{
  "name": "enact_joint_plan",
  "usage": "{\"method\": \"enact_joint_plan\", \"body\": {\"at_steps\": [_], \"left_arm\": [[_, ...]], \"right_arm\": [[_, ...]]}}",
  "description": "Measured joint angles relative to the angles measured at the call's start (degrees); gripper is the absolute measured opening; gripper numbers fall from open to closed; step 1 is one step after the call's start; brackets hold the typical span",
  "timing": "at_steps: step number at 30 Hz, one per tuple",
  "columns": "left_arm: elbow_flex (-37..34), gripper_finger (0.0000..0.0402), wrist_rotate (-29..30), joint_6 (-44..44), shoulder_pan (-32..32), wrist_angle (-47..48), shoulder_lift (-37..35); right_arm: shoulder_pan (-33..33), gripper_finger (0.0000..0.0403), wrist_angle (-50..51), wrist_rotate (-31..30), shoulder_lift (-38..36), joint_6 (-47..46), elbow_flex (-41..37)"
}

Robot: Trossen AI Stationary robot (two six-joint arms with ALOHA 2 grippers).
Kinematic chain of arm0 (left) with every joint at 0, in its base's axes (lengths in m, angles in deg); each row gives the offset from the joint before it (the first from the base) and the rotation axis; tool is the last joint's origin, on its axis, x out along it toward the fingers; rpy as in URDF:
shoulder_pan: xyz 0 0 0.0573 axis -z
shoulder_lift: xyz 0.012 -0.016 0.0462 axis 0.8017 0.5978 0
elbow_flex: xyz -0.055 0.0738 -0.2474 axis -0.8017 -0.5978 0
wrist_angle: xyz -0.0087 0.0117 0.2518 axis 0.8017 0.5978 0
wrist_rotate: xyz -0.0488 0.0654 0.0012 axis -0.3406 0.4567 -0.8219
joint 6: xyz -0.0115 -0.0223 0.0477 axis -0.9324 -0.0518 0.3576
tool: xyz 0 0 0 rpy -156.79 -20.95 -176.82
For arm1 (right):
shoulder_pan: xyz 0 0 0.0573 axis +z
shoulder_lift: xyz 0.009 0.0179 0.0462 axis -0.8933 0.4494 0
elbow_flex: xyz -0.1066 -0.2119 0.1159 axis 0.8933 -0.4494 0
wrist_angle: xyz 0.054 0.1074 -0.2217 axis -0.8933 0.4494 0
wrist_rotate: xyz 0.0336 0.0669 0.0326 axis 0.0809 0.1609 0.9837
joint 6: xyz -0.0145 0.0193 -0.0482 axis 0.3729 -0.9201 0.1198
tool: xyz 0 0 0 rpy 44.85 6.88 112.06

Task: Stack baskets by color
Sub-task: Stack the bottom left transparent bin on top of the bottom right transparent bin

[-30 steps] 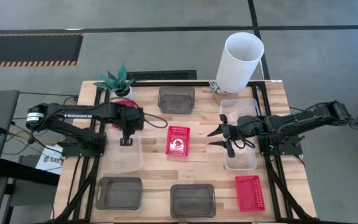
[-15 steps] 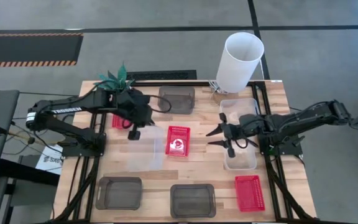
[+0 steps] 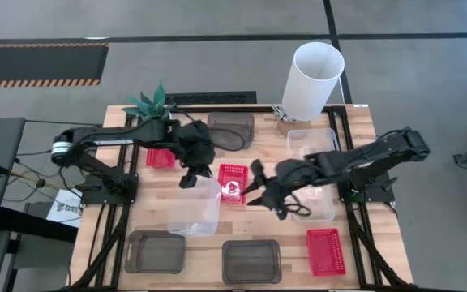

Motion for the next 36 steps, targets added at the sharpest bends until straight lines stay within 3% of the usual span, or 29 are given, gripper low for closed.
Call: {"method": "enact_joint_plan", "body": {"at_steps": [5, 10, 19, 27, 33, 36], "left_arm": [[4.9, 0.0000, -4.5, 0.8, 0.6, 2.3, 6.1], [9.1, 0.0000, -5.9, 2.4, 1.6, 4.6, 11.1], [9.9, 0.0000, -7.6, 9.4, 4.7, 4.9, 13.7], [9.5, 0.0000, -3.0, 14.1, 5.5, 8.4, 13.7], [11.3, 0.0000, 6.9, 11.8, 4.3, 12.7, 13.6], [14.3, 0.0000, 12.2, 10.3, 3.3, 15.0, 13.5]], "right_arm": [[-0.7, 0.0196, 12.1, 0.2, 9.1, 6.5, 12.9], [-0.7, 0.0193, 17.5, 4.6, 16.1, 10.3, 22.3], [-2.2, 0.0190, 15.5, 13.4, 22.1, 19.0, 23.8], [-3.0, 0.0165, 13.4, 14.9, 24.9, 21.1, 23.8], [-2.1, 0.0169, 20.5, 8.7, 21.8, 13.5, 23.7], [-3.3, 0.0168, 27.9, 9.5, 18.2, 5.0, 23.8]]}}
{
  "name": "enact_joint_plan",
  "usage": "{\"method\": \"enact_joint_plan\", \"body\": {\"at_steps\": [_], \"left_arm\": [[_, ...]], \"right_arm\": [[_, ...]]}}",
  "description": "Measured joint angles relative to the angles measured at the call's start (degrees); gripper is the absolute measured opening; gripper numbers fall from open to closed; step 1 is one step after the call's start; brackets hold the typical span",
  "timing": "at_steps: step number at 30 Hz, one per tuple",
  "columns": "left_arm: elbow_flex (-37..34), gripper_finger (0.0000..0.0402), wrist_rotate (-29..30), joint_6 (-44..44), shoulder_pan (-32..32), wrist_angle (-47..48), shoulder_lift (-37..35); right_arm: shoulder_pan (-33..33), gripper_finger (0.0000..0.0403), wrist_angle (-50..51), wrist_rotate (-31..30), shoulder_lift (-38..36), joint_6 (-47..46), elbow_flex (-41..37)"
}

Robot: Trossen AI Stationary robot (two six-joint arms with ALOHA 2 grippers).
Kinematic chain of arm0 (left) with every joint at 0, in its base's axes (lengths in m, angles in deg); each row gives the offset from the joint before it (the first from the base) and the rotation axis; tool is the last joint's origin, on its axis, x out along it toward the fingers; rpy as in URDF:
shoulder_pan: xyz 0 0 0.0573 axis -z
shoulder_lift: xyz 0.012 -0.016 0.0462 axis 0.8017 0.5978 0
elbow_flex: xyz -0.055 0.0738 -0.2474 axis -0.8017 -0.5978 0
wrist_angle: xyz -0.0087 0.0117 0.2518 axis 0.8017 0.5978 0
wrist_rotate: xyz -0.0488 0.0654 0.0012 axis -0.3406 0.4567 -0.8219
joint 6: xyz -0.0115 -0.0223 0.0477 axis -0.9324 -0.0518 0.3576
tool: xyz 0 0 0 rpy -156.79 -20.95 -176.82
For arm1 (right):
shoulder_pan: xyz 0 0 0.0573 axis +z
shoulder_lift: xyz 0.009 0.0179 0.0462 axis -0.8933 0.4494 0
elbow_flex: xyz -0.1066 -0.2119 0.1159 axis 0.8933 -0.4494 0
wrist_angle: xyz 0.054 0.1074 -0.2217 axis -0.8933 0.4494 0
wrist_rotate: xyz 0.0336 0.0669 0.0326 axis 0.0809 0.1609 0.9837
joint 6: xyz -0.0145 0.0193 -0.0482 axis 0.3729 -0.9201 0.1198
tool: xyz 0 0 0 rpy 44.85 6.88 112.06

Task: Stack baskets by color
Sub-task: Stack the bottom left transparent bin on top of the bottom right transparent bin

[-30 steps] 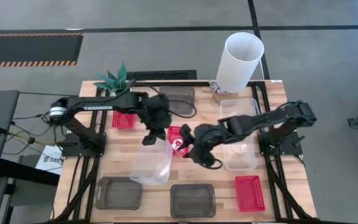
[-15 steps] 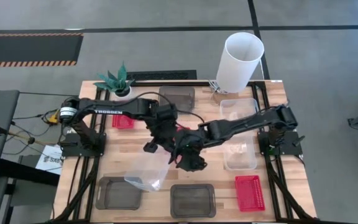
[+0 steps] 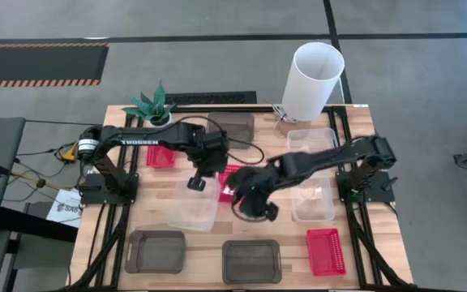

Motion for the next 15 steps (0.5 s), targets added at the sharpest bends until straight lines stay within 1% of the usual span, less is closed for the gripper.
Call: {"method": "enact_joint_plan", "body": {"at_steps": [2, 4, 5, 8, 11, 13, 15], "left_arm": [[2.0, 0.0000, 4.5, -0.8, -0.4, 0.2, 0.0], [4.0, 0.0000, 8.6, -1.1, -0.9, 1.6, 0.0], [5.0, 0.0000, 9.5, -1.2, -1.1, 2.9, 0.0], [7.3, 0.0000, 10.8, -1.0, -1.3, 7.7, -0.1], [9.1, 0.0000, 10.8, 1.5, -1.0, 12.2, -0.1], [9.2, 0.0000, 10.9, 4.2, -0.8, 13.5, -0.2], [9.2, 0.0000, 10.9, 7.6, -0.5, 14.6, -0.2]], "right_arm": [[-1.7, 0.0162, 4.4, 2.1, -2.4, -5.8, -0.4], [-3.5, 0.0153, 6.4, 4.4, -5.5, -12.0, -3.0], [-4.3, 0.0147, 7.2, 4.7, -7.2, -14.9, -5.1], [-6.5, 0.0129, 8.0, 4.7, -13.5, -23.2, -13.2], [-7.6, 0.0110, 6.7, 4.1, -21.2, -30.0, -22.9], [-7.5, 0.0098, 3.4, 2.2, -26.8, -34.0, -29.2], [-6.8, 0.0086, -2.2, 0.5, -32.5, -37.3, -35.8]]}}
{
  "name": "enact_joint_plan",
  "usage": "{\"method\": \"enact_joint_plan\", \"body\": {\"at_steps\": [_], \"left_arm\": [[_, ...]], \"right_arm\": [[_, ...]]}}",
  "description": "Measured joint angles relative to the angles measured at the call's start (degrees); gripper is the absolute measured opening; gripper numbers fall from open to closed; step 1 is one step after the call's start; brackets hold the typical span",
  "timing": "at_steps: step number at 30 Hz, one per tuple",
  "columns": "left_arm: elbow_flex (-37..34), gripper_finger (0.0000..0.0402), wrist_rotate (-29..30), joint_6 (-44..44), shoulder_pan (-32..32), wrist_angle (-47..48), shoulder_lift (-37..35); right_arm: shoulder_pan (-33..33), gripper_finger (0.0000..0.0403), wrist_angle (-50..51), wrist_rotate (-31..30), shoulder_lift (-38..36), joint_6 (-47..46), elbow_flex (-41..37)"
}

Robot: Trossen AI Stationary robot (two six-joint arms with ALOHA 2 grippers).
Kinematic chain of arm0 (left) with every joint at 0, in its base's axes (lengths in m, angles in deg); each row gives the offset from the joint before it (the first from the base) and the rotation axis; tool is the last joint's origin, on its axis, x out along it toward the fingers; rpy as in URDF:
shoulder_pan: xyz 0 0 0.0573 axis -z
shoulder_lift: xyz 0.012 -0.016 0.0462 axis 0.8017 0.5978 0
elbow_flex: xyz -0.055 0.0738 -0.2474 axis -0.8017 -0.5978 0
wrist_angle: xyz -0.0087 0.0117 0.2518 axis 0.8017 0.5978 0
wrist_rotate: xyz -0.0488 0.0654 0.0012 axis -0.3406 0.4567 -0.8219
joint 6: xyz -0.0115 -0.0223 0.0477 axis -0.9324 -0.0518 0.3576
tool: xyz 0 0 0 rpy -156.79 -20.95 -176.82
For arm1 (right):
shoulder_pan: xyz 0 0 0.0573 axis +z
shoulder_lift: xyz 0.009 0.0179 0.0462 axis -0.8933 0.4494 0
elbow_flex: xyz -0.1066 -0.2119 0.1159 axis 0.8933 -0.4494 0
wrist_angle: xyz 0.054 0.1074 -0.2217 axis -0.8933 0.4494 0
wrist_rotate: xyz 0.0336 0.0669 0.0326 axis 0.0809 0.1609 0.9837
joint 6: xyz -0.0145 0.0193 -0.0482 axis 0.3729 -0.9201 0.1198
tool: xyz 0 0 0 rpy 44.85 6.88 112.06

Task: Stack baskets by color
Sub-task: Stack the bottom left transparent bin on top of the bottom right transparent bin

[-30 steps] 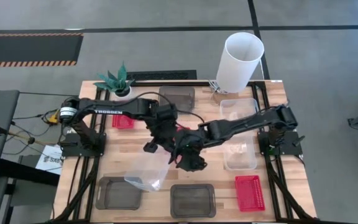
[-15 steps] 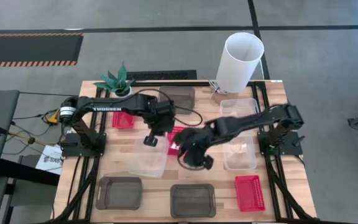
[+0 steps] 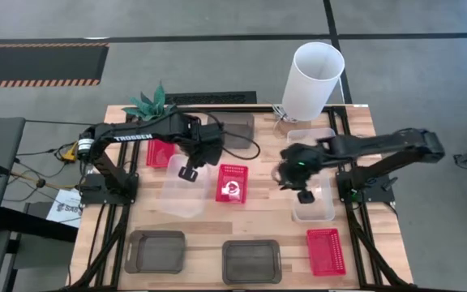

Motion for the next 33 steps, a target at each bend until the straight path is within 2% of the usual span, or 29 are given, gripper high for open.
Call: {"method": "enact_joint_plan", "body": {"at_steps": [4, 7, 10, 15, 18, 24, 33], "left_arm": [[0.0, 0.0000, 1.0, 7.9, 0.7, -0.4, 0.0], [0.0, 0.0000, 3.2, 14.9, 1.3, 0.8, 0.0], [-1.2, 0.0000, 4.2, 20.3, 2.0, 0.7, 0.3], [-6.3, 0.0000, 8.1, 28.8, 5.5, 0.0, 0.4], [-9.5, 0.0000, 10.6, 32.1, 8.7, -1.6, 0.4], [-15.9, 0.0000, 7.0, 34.6, 13.6, -7.4, 0.4], [-23.4, 0.0000, 4.5, 37.9, 15.5, -11.2, 0.4]], "right_arm": [[2.1, 0.0063, -13.6, -4.9, -9.5, -8.5, -10.3], [3.8, 0.0050, -19.1, -5.9, -14.0, -11.5, -15.3], [5.6, 0.0039, -20.4, -6.7, -16.3, -12.4, -17.8], [7.7, 0.0019, -20.7, -11.7, -16.8, -12.7, -19.1], [8.0, 0.0011, -21.2, -12.2, -16.1, -12.4, -19.1], [6.0, 0.0015, -22.0, -12.2, -14.5, -10.6, -19.1], [1.2, 0.0022, -25.3, -12.1, -12.6, -10.6, -19.1]]}}
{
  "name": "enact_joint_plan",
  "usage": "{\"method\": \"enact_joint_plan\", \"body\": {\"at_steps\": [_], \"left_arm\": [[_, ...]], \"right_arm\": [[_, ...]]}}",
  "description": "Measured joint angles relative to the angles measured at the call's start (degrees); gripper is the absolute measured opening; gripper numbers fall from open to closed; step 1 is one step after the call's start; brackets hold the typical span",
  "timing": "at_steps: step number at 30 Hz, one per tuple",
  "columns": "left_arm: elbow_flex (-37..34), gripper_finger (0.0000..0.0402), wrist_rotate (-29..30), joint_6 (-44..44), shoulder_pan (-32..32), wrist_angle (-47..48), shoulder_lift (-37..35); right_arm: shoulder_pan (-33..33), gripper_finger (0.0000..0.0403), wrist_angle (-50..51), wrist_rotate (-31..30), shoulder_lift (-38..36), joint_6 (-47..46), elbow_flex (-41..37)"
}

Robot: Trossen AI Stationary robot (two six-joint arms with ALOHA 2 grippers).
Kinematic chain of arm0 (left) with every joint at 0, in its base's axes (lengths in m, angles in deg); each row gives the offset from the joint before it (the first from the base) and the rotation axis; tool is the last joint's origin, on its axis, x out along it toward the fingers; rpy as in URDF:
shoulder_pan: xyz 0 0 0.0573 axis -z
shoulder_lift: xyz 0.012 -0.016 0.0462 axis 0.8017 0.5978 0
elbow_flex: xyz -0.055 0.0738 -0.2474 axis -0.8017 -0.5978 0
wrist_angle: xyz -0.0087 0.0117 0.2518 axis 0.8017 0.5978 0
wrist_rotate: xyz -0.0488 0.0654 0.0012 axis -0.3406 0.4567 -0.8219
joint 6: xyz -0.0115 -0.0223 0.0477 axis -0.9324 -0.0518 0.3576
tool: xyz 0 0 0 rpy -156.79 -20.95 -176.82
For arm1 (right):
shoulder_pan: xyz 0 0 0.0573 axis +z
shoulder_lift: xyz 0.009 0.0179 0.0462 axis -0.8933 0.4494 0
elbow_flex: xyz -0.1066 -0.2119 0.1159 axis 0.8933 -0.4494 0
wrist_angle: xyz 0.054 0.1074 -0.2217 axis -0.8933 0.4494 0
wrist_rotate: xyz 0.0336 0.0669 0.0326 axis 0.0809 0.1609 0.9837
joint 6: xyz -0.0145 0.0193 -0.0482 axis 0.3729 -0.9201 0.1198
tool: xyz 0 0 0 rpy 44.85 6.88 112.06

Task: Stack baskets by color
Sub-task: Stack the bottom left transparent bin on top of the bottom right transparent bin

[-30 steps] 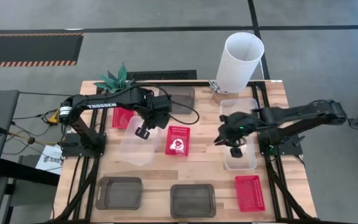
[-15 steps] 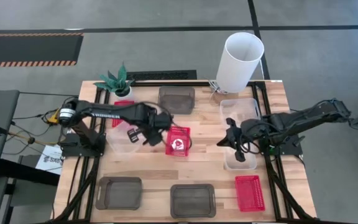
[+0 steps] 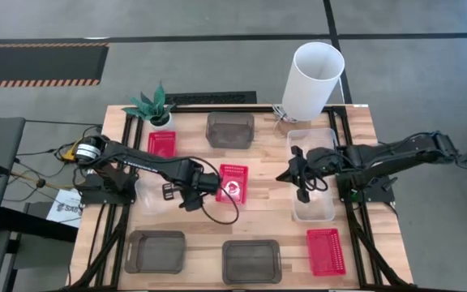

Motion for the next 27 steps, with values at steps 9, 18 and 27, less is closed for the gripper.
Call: {"method": "enact_joint_plan", "body": {"at_steps": [9, 18, 27], "left_arm": [[-0.4, 0.0036, -3.3, -6.6, 0.1, -2.5, 0.0], [2.0, 0.0165, -1.2, -17.8, -0.1, -2.9, 0.0], [0.6, 0.0223, -7.0, -62.5, -9.5, 5.1, -6.9]], "right_arm": [[-0.9, 0.0019, -0.3, 0.2, 0.0, 0.0, 0.0], [-0.3, 0.0018, -0.3, 0.4, 0.0, -0.5, 0.0], [-0.3, 0.0022, -0.2, 0.4, 0.0, -0.2, 0.0]]}}
